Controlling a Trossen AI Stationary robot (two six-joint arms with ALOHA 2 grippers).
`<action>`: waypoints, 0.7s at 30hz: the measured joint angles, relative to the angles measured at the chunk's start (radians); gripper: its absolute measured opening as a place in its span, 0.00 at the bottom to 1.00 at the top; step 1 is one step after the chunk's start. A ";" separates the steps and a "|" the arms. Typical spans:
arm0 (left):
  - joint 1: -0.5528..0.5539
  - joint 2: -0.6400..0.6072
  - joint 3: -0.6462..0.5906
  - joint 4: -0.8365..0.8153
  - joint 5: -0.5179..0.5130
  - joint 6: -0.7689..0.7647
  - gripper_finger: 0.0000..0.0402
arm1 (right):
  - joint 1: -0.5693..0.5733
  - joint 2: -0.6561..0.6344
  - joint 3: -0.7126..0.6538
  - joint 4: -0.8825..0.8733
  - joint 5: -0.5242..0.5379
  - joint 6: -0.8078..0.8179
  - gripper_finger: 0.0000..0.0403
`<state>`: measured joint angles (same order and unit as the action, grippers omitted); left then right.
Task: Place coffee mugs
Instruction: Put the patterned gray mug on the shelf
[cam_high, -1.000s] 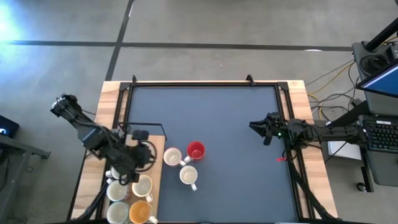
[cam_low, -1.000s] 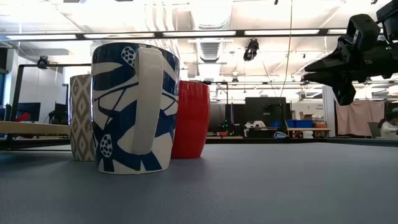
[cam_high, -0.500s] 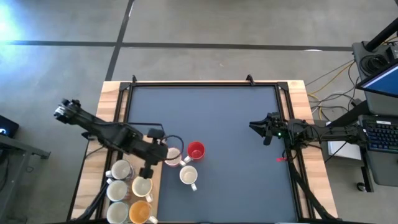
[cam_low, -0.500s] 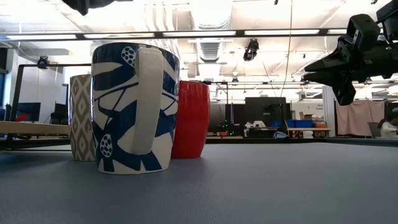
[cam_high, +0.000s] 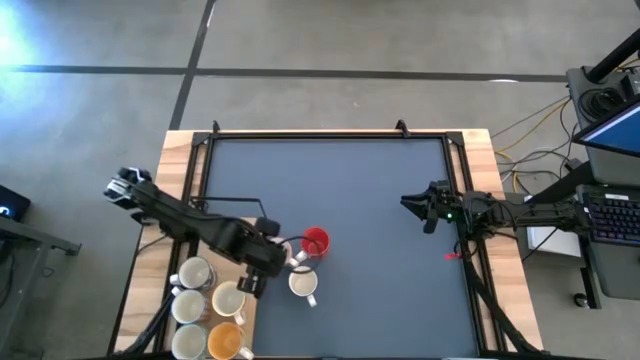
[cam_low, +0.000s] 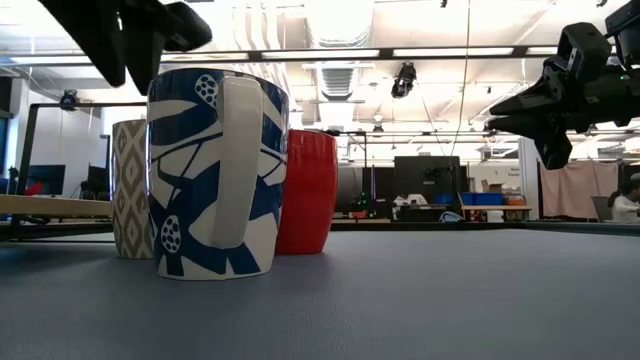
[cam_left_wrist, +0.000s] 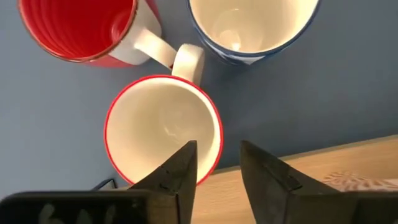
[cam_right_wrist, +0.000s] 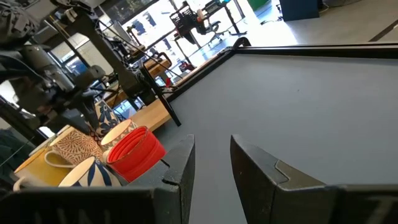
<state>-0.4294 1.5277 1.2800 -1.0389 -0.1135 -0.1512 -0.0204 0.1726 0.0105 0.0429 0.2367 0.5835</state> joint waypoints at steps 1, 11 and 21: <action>0.003 0.008 0.000 0.001 0.000 0.006 0.27 | 0.000 0.000 0.000 0.000 0.000 0.000 0.23; 0.041 0.015 -0.105 0.147 0.027 -0.016 0.32 | 0.000 0.000 0.000 0.000 0.000 0.000 0.23; 0.046 0.014 -0.164 0.176 0.032 -0.059 0.32 | 0.000 0.000 0.000 0.000 0.000 0.000 0.23</action>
<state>-0.3837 1.5421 1.1156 -0.8631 -0.0815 -0.2099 -0.0201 0.1726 0.0105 0.0429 0.2367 0.5835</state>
